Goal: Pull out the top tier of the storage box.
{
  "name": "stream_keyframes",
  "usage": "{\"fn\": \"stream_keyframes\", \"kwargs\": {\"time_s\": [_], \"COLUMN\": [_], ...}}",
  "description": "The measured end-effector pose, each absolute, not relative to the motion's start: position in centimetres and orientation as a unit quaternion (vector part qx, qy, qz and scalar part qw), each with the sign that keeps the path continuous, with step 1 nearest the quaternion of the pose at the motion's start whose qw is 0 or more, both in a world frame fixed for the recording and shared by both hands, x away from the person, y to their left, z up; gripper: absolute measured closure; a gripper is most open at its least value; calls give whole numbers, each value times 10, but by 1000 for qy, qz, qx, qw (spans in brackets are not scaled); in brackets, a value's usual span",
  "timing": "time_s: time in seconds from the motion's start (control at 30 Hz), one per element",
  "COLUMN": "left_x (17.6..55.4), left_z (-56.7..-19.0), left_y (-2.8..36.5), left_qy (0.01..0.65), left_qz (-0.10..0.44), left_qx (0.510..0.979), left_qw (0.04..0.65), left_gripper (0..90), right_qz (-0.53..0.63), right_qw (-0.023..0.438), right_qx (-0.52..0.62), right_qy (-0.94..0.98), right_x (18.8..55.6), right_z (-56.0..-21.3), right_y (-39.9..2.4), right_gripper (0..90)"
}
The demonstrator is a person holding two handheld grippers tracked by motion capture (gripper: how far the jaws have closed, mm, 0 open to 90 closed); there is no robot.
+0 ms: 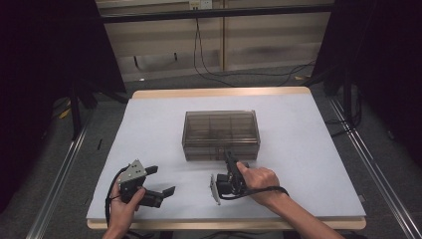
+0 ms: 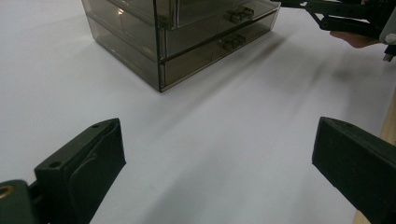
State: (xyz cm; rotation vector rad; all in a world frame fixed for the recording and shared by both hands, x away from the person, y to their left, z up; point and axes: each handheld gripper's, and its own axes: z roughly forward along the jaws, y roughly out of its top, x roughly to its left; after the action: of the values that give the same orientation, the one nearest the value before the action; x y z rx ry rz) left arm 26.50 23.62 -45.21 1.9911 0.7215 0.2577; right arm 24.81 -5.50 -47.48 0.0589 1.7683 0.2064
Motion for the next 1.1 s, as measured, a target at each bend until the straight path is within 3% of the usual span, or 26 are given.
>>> {"fn": "stream_keyframes", "kwargs": {"time_s": [0.53,0.67,0.83,0.9,1.07,1.1], "left_x": [266,266,265,265,265,265], "left_z": [-452,-452,-452,-452,-452,-452], "left_y": [236,237,236,236,236,236], "left_qy": [298,296,297,296,297,296], "left_qz": [108,106,105,107,109,107], "left_qx": [819,818,817,818,819,818], "left_qw": [479,482,482,482,479,482], "left_gripper": [23,23,24,24,24,24], "right_qz": [105,132,181,211,249,276], "right_qw": [623,608,564,544,500,473], "right_qx": [28,39,73,81,99,104], "right_qy": [774,782,802,808,824,830], "right_x": [242,243,244,243,242,245], "right_z": [-474,-468,-459,-455,-447,-443], "right_y": [-57,-62,-71,-76,-86,-91], "right_gripper": [813,763,695,722,682,685]}}
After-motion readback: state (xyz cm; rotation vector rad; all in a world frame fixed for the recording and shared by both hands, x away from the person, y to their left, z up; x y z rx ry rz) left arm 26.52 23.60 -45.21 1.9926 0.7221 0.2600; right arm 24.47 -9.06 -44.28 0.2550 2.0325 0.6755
